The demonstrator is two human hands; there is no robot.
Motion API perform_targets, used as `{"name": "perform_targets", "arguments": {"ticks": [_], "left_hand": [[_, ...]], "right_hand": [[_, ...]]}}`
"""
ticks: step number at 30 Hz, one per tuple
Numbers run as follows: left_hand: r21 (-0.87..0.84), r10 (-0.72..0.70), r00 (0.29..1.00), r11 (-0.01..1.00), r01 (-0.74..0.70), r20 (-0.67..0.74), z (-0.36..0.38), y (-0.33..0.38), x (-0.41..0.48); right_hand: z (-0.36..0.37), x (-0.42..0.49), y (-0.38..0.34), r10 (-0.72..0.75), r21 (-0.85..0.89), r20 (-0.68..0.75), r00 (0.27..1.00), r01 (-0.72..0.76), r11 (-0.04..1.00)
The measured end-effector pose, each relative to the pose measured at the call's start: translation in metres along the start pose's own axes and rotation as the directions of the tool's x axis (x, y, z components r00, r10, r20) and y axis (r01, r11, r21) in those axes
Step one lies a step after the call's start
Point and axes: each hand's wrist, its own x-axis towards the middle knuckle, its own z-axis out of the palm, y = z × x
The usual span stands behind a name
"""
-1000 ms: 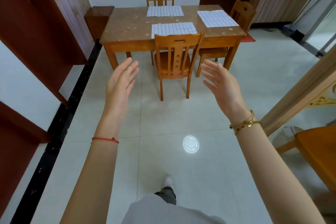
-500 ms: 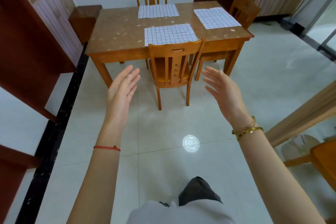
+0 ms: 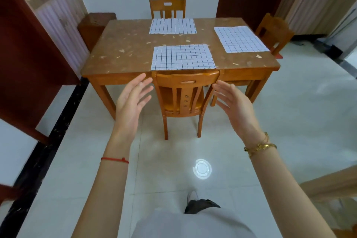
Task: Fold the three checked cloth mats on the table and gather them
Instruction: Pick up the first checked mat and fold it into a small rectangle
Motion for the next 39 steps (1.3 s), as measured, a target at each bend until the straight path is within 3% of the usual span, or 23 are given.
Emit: {"name": "perform_targets", "arguments": {"ticks": [16, 39], "left_hand": [[-0.017, -0.03, 0.994, 0.999, 0.028, -0.105, 0.071, -0.033, 0.188], [0.023, -0.151, 0.988, 0.988, 0.152, -0.042, 0.085, -0.085, 0.523]], "right_hand": [[-0.019, 0.225, -0.003, 0.031, 0.06, 0.083, 0.996, -0.036, 0.998], [0.055, 0.522, 0.016, 0.158, 0.062, -0.079, 0.984, -0.153, 0.986]]}}
